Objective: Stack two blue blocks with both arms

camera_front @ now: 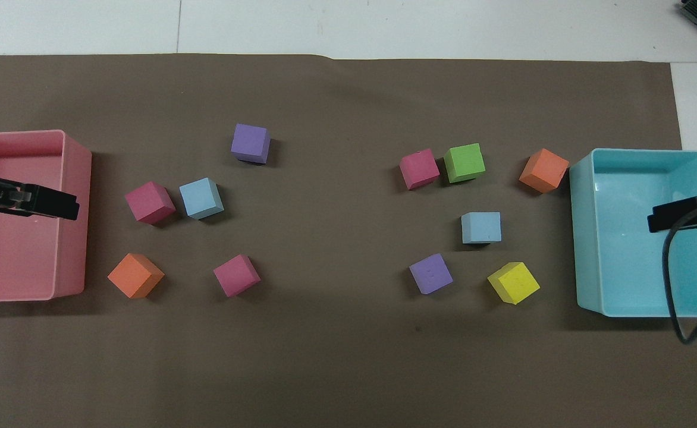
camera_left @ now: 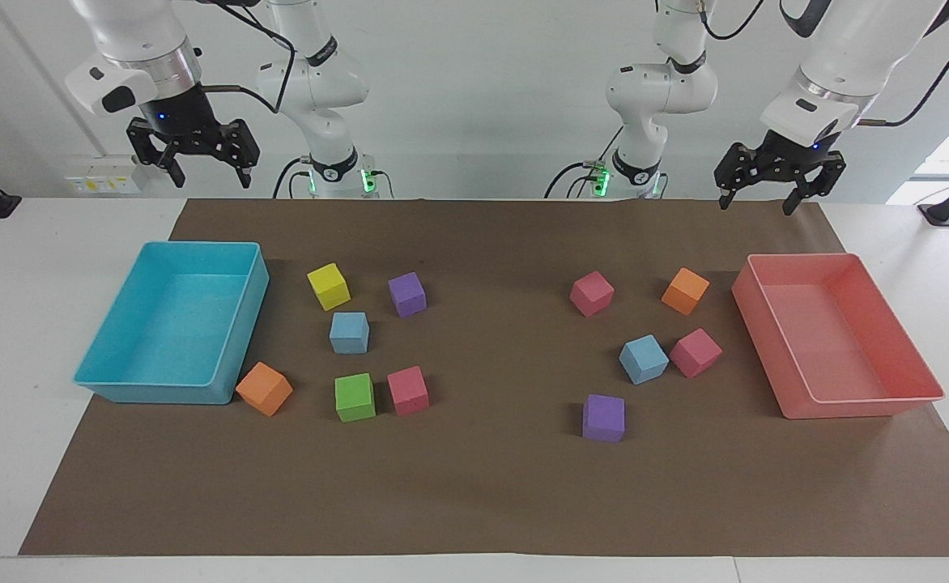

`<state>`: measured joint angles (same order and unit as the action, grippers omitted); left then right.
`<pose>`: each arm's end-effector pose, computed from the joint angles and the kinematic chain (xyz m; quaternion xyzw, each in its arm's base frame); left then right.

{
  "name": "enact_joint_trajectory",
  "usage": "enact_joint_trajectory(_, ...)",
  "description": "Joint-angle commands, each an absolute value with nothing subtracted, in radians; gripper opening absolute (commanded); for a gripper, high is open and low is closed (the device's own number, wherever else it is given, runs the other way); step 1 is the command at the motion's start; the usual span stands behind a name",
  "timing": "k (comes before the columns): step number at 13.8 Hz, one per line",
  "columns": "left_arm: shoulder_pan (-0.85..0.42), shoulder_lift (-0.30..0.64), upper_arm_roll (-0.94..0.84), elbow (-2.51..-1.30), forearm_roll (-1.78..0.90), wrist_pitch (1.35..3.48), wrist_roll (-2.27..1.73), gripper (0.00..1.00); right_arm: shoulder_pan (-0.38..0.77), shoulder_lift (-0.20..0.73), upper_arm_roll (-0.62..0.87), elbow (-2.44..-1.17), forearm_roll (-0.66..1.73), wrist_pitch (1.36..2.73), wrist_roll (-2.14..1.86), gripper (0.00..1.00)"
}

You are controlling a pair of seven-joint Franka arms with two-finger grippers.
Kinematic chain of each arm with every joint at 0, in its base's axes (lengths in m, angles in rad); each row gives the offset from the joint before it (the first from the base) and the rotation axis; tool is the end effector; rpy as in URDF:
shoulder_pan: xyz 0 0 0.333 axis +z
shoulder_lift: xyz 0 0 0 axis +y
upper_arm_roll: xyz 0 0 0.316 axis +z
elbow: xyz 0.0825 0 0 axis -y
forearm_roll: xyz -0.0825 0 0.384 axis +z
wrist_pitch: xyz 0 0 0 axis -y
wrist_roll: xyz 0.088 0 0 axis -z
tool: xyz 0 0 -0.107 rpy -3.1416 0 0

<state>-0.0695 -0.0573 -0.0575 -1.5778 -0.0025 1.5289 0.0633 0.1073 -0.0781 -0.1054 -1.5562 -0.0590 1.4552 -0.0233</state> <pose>0.5281 -0.0687 0.6486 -0.9955 0.0950 -0.0042 0.0003 0.5180 -0.0084 0.6631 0.9996 0.0097 -0.0119 0.0251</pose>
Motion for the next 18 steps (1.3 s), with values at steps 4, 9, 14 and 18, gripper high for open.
enact_joint_trajectory(4, -0.044, -0.084, -0.066, -1.597, -0.015, 1.528, 0.08, 1.0, 0.097, -0.077, -0.101, -1.551, -0.04, 1.465, -0.04, 1.0)
enact_joint_trajectory(9, -0.04, -0.084, -0.066, -1.595, -0.015, 1.525, 0.066, 1.0, 0.097, -0.077, -0.101, -1.551, -0.04, 1.465, -0.04, 1.0)
enact_joint_trajectory(14, -0.04, -0.075, -0.066, -1.586, -0.015, 1.54, 0.071, 1.0, 0.097, -0.078, -0.101, -1.552, -0.04, 1.465, -0.04, 1.0)
enact_joint_trajectory(18, -0.04, -0.052, -0.066, -1.574, -0.015, 1.539, 0.072, 1.0, 0.097, -0.078, -0.101, -1.552, -0.04, 1.465, -0.04, 1.0)
